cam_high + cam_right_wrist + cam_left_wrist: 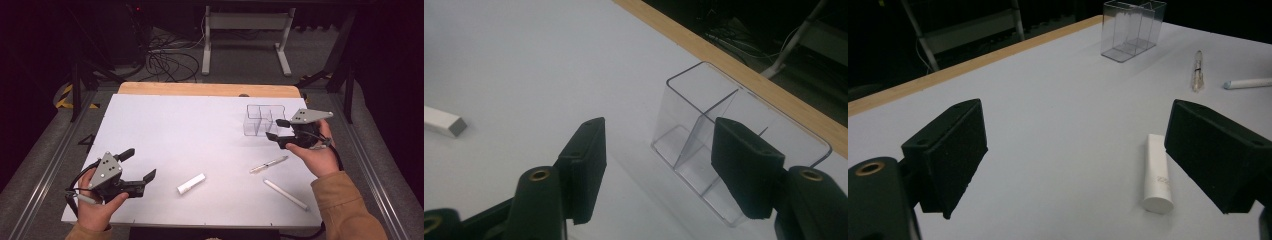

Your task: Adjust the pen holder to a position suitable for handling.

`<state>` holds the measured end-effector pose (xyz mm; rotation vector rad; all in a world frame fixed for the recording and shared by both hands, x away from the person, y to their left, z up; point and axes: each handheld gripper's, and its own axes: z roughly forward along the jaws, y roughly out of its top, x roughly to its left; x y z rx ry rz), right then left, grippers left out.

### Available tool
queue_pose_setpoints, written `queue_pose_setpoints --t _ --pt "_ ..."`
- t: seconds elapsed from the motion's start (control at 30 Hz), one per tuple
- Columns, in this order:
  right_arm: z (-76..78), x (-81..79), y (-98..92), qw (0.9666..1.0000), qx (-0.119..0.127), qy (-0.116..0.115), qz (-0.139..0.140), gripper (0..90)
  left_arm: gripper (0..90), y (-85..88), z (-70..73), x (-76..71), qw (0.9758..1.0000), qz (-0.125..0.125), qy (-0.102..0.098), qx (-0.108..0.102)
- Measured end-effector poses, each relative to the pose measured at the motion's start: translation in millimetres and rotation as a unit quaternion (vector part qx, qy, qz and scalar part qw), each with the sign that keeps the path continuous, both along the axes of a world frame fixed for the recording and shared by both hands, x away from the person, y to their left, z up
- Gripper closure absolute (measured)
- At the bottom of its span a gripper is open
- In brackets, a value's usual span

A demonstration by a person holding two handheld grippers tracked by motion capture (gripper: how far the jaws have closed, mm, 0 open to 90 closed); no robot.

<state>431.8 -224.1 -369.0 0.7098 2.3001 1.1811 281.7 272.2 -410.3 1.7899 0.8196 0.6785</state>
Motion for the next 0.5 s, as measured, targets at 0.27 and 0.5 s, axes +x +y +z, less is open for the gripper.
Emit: queue_pose_setpoints --t 0.27,0.5 --pt "1.6 11.1 2.8 0.9994 -0.032 -0.012 0.006 41.1 10.6 1.7 -1.1 0.7 1.0 0.004 0.0 -0.001" --pt "0.3 19.8 0.0 0.9995 -0.03 0.0 0.013 41.7 10.8 3.0 -1.6 1.3 1.0 0.005 0.002 -0.003"
